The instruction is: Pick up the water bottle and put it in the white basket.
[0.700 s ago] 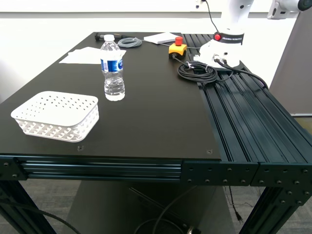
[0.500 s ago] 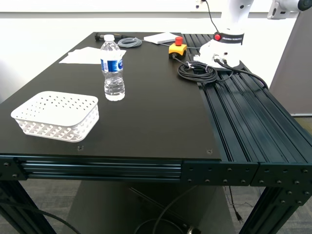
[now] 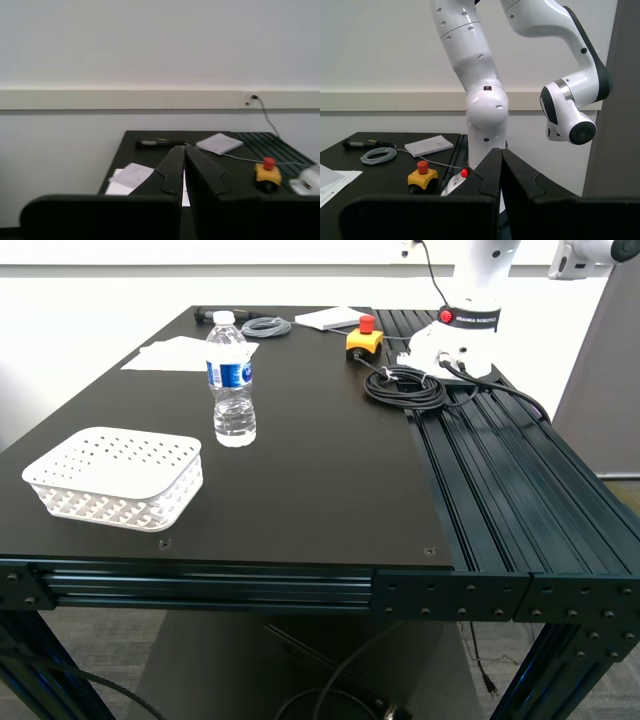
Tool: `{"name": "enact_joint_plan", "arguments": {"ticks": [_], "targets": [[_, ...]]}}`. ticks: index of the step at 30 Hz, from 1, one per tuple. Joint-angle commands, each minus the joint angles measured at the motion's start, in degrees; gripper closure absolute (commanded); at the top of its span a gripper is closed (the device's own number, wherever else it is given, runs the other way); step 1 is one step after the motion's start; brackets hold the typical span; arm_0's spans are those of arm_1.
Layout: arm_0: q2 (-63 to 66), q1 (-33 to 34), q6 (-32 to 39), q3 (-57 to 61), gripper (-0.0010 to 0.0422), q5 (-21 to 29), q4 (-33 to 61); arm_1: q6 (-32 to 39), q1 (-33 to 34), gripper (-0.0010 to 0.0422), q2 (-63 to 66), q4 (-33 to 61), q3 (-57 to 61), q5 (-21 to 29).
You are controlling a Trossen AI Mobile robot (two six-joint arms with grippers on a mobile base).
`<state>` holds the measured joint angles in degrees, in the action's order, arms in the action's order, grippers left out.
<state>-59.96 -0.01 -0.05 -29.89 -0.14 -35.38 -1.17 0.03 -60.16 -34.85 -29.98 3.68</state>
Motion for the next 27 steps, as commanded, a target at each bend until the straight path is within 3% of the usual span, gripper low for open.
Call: {"name": "enact_joint_plan", "arguments": {"ticks": [1, 5, 17, 22, 27], "targets": [[0.0, 0.0, 0.0, -0.1, 0.0412, 0.0, -0.2, 3.5, 0.0, 0.0413, -1.9, 0.6, 0.0, 12.2], [0.0, 0.0, 0.0, -0.1, 0.0412, 0.0, -0.2, 7.8, 0.1, 0.0413, -7.5, 3.9, 0.0, 23.8], [0.0, 0.0, 0.0, -0.1, 0.0412, 0.0, -0.1, 8.8, 0.5, 0.0412, -25.5, 4.0, -2.6, 24.5], [0.0, 0.0, 0.0, -0.1, 0.0412, 0.0, -0.1, 12.3, 2.8, 0.0411, -30.4, 2.7, -5.7, 30.1], [0.0, 0.0, 0.0, -0.1, 0.0412, 0.0, -0.1, 15.1, 5.1, 0.0373, -34.7, 2.6, -9.4, 30.3]]}}
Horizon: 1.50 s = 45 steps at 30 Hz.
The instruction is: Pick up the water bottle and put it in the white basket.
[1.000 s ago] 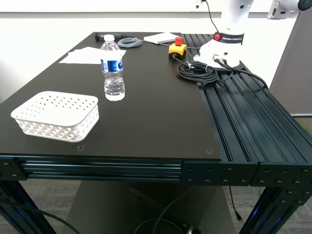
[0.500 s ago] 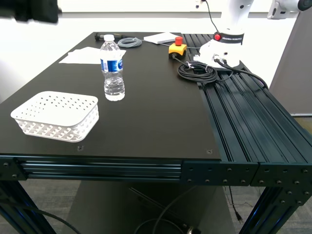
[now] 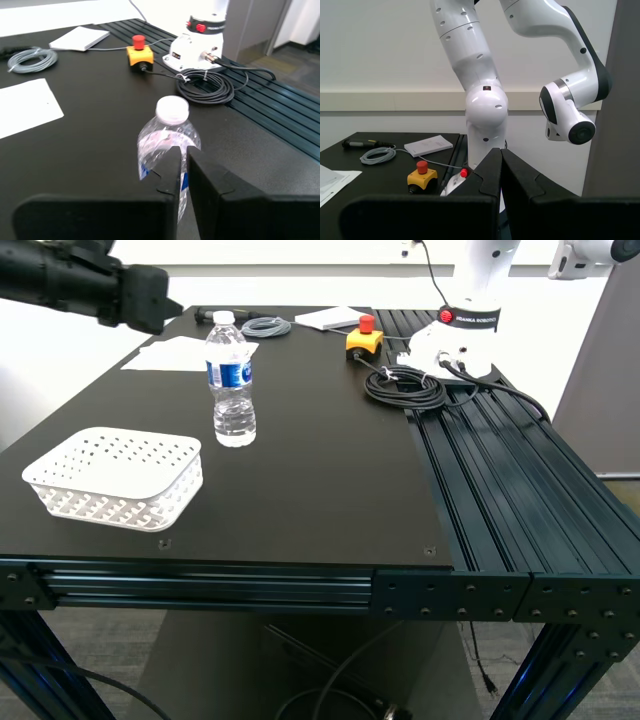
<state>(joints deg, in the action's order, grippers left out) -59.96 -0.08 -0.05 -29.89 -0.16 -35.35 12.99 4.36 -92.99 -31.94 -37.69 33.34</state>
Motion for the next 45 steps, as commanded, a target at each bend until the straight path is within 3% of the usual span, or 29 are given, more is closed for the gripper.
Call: {"name": "enact_joint_plan", "arguments": {"ticks": [1, 6, 11, 21, 25, 34, 42, 45], "targets": [[0.0, 0.0, 0.0, -0.1, 0.0412, 0.0, -0.2, 1.0, 1.0, 0.0361, -2.7, -0.3, -2.4, 0.7], [0.0, 0.0, 0.0, -0.1, 0.0412, 0.0, -0.2, 1.0, 1.3, 0.0285, -7.8, -0.3, -6.5, 3.5], [0.0, 0.0, 0.0, -0.1, 0.0412, 0.0, -0.2, 1.0, 2.1, 0.0252, -12.7, -0.3, -10.6, 5.6], [0.0, 0.0, 0.0, -0.1, 0.0412, 0.0, -0.2, 2.0, 3.6, 0.0252, -21.1, -0.3, -17.0, 6.1], [0.0, 0.0, 0.0, -0.1, 0.0412, 0.0, -0.1, 2.5, 3.5, 0.0252, -20.9, -0.3, -17.8, 3.7], [0.0, 0.0, 0.0, -0.1, 0.0412, 0.0, -0.2, 2.7, 3.6, 0.0254, -21.1, 1.6, -19.6, 3.6], [0.0, 0.0, 0.0, -0.1, 0.0412, 0.0, -0.2, 6.6, 3.6, 0.0299, -21.1, 5.7, -19.6, 1.4], [0.0, 0.0, 0.0, -0.1, 0.0412, 0.0, -0.2, 6.6, 3.6, 0.0340, -21.1, 6.6, -19.6, 2.0]]}}
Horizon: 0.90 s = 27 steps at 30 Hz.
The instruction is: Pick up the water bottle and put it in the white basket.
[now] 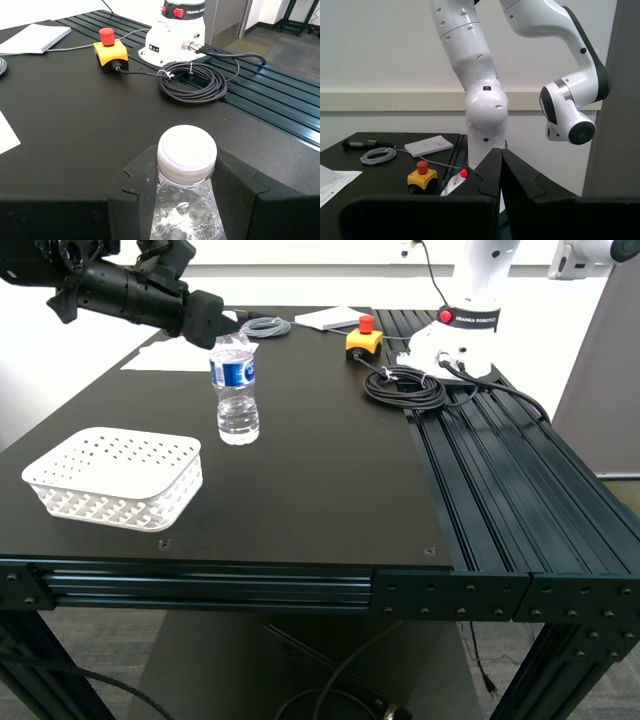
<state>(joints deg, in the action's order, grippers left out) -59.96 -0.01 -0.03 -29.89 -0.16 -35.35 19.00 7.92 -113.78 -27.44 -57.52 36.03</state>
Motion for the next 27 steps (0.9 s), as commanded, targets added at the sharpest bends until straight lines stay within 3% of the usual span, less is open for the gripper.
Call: {"name": "enact_joint_plan", "arguments": {"ticks": [1, 3, 9, 16, 19, 23, 27], "targets": [[0.0, 0.0, 0.0, -0.1, 0.0412, 0.0, -0.2, 0.5, 0.0, 0.0364, -0.3, 2.2, 0.2, -0.6], [0.0, 0.0, 0.0, -0.1, 0.0412, 0.0, -0.2, 0.4, 0.0, 0.0419, -0.3, 2.2, 0.2, -0.6], [0.0, 0.0, 0.0, -0.1, 0.0412, 0.0, -0.2, -1.5, 0.0, 0.0414, 2.4, 2.1, 0.2, -0.6], [0.0, 0.0, 0.0, -0.1, 0.0412, 0.0, -0.1, -0.7, -0.4, 0.0413, 17.3, 2.8, 0.2, -3.5], [0.0, 0.0, 0.0, -0.1, 0.0412, 0.0, -0.2, 0.0, -0.5, 0.0413, 24.2, 10.4, 0.2, -7.6], [0.0, 0.0, 0.0, -0.1, 0.0412, 0.0, -0.2, 6.7, -0.7, 0.0413, 33.5, 26.7, 0.4, -14.2], [0.0, 0.0, 0.0, -0.1, 0.0412, 0.0, -0.1, 9.2, -1.2, 0.0413, 40.4, 36.5, 0.5, -14.9]]}}
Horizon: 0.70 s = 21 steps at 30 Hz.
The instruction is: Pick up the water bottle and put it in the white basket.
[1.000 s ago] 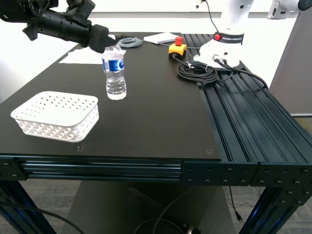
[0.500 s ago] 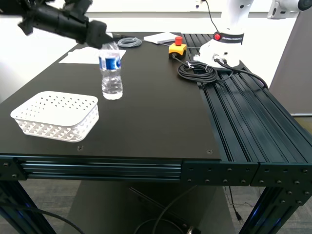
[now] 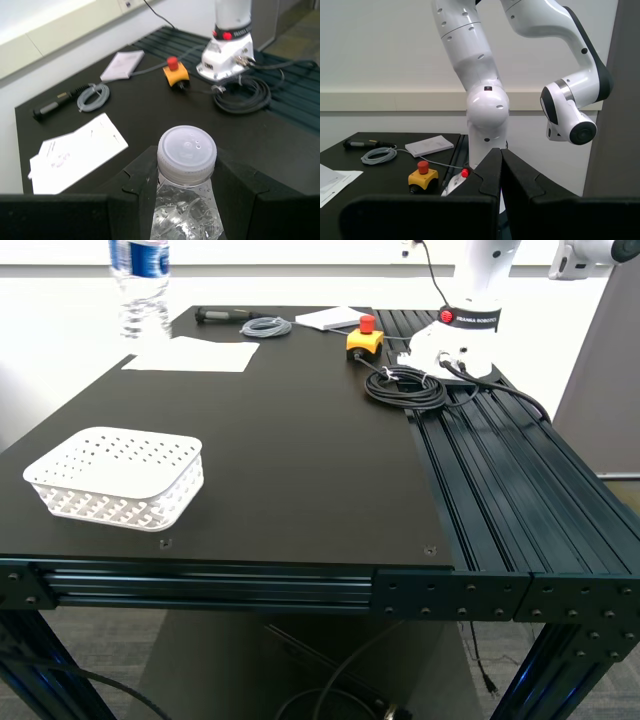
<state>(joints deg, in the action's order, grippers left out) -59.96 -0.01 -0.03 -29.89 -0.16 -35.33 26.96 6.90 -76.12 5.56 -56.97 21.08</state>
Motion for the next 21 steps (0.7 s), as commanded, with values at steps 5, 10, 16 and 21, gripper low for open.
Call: {"name": "enact_joint_plan", "arguments": {"ticks": [5, 10, 16, 21], "targets": [[0.0, 0.0, 0.0, -0.1, 0.0412, 0.0, -0.2, 1.2, -0.4, 0.0413, 9.7, 9.2, 4.1, 0.0], [0.0, 0.0, 0.0, -0.1, 0.0412, 0.0, -0.2, 0.9, -0.7, 0.0413, 17.8, 8.0, 13.4, -2.0], [0.0, 0.0, 0.0, -0.1, 0.0412, 0.0, -0.2, -2.3, -0.8, 0.0413, 19.0, -1.0, 23.0, -0.7], [0.0, 0.0, 0.0, -0.1, 0.0412, 0.0, -0.2, -2.5, -1.0, 0.0413, 19.0, -3.2, 24.3, -0.7]]}}
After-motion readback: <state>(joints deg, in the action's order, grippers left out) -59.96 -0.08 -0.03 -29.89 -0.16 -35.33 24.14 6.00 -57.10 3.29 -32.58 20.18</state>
